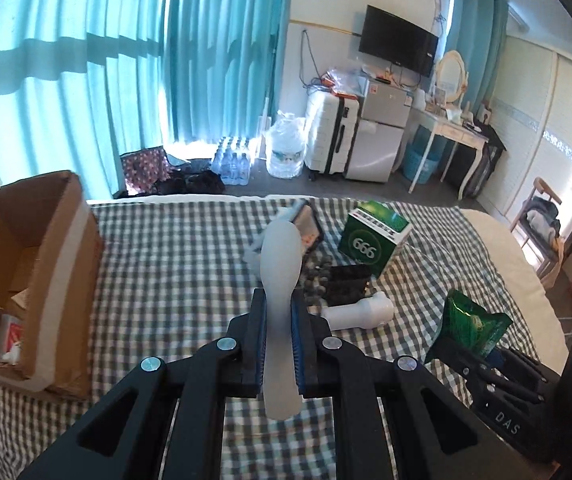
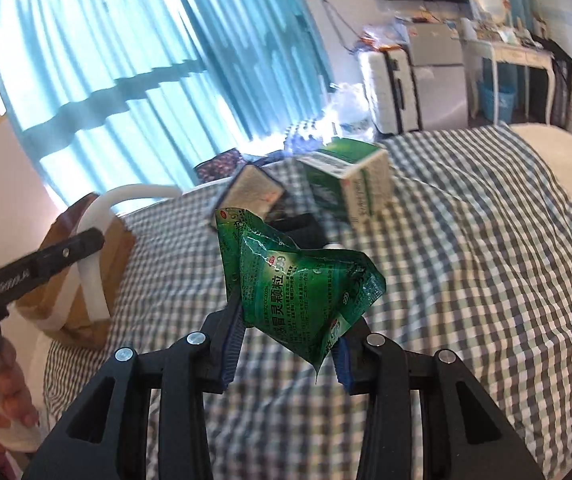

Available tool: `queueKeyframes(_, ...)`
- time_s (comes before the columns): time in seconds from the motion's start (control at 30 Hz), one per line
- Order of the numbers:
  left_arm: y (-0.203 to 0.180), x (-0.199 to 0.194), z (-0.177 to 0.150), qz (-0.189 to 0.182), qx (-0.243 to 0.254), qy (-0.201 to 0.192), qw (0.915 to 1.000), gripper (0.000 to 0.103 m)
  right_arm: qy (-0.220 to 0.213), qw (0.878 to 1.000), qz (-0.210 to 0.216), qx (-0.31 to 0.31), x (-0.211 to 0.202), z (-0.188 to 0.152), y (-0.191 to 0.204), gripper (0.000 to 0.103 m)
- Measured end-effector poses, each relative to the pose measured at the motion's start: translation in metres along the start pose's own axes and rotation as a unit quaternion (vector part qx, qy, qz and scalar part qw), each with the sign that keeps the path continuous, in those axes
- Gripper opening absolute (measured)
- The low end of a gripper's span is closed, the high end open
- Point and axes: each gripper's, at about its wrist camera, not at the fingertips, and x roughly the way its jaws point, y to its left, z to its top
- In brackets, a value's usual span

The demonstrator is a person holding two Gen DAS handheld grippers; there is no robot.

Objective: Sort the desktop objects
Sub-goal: 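Carry the packet and spray bottle into the cardboard box and release both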

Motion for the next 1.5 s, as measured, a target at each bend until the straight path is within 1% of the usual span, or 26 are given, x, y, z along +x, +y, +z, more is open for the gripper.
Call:
queueKeyframes(0.1, 0.021, -0.017, 0.005, 0.008, -0.007, -0.010, 0.9999, 0.011, -0.002, 1.000, 0.007, -0.021, -0.005, 0.002, 0.033, 0.038)
queueKeyframes(0.2, 0.047, -0.036, 0.009, 0.016, -0.015, -0.024, 0.9995, 0.011, -0.005, 0.999, 0.025, -0.039, -0.010, 0.005, 0.064, 0.038)
queueKeyframes(0.37, 0.086, -0.062, 0.018, 0.040, -0.018, -0.037, 0.9984, 0.011, -0.008, 0.996, 0.047, -0.074, -0.012, 0.004, 0.115, 0.038)
queueKeyframes(0.47, 0.114, -0.076, 0.022, 0.047, -0.029, -0.047, 0.9974, 0.011, -0.010, 0.994, 0.067, -0.089, -0.009, 0.006, 0.149, 0.038)
queueKeyframes(0.6, 0.154, -0.088, 0.027, 0.063, -0.042, -0.053, 0.9957, 0.011, -0.002, 0.989, 0.096, -0.114, 0.003, 0.009, 0.193, 0.038)
queueKeyframes(0.7, 0.185, -0.091, 0.030, 0.080, -0.045, -0.053, 0.9943, 0.011, 0.004, 0.984, 0.115, -0.137, 0.016, 0.014, 0.229, 0.038)
queueKeyframes(0.83, 0.225, -0.088, 0.027, 0.099, -0.060, -0.045, 0.9923, 0.011, 0.014, 0.977, 0.158, -0.141, 0.039, 0.023, 0.275, 0.038)
queueKeyframes(0.9, 0.243, -0.084, 0.023, 0.104, -0.067, -0.039, 0.9915, 0.011, 0.024, 0.974, 0.173, -0.143, 0.054, 0.025, 0.298, 0.038)
queueKeyframes(1.03, 0.274, -0.069, 0.014, 0.111, -0.080, -0.018, 0.9904, 0.011, 0.045, 0.972, 0.171, -0.157, 0.086, 0.022, 0.340, 0.038)
queueKeyframes(1.13, 0.292, -0.062, 0.006, 0.111, -0.090, -0.007, 0.9897, 0.011, 0.060, 0.970, 0.171, -0.159, 0.106, 0.017, 0.359, 0.038)
queueKeyframes(1.23, 0.304, -0.056, -0.002, 0.111, -0.100, -0.002, 0.9888, 0.011, 0.064, 0.969, 0.169, -0.166, 0.117, 0.013, 0.370, 0.038)
queueKeyframes(1.27, 0.307, -0.055, -0.003, 0.111, -0.104, -0.002, 0.9883, 0.013, 0.065, 0.969, 0.170, -0.167, 0.119, 0.012, 0.373, 0.039)
queueKeyframes(1.3, 0.310, -0.055, -0.005, 0.109, -0.110, -0.003, 0.9880, 0.019, 0.066, 0.969, 0.170, -0.169, 0.123, 0.011, 0.377, 0.039)
queueKeyframes(1.33, 0.314, -0.056, -0.007, 0.104, -0.118, -0.005, 0.9876, 0.025, 0.067, 0.969, 0.168, -0.168, 0.125, 0.011, 0.378, 0.043)
queueKeyframes(1.37, 0.318, -0.058, -0.008, 0.098, -0.128, -0.009, 0.9869, 0.030, 0.068, 0.970, 0.165, -0.165, 0.126, 0.012, 0.378, 0.055)
queueKeyframes(1.4, 0.322, -0.060, -0.009, 0.095, -0.141, -0.012, 0.9854, 0.050, 0.065, 0.972, 0.160, -0.158, 0.127, 0.013, 0.378, 0.058)
queueKeyframes(1.43, 0.326, -0.063, -0.010, 0.096, -0.154, -0.015, 0.9833, 0.074, 0.061, 0.974, 0.157, -0.151, 0.127, 0.016, 0.376, 0.063)
queueKeyframes(1.5, 0.332, -0.070, -0.010, 0.097, -0.171, -0.028, 0.9801, 0.091, 0.054, 0.978, 0.158, -0.128, 0.124, 0.022, 0.368, 0.066)
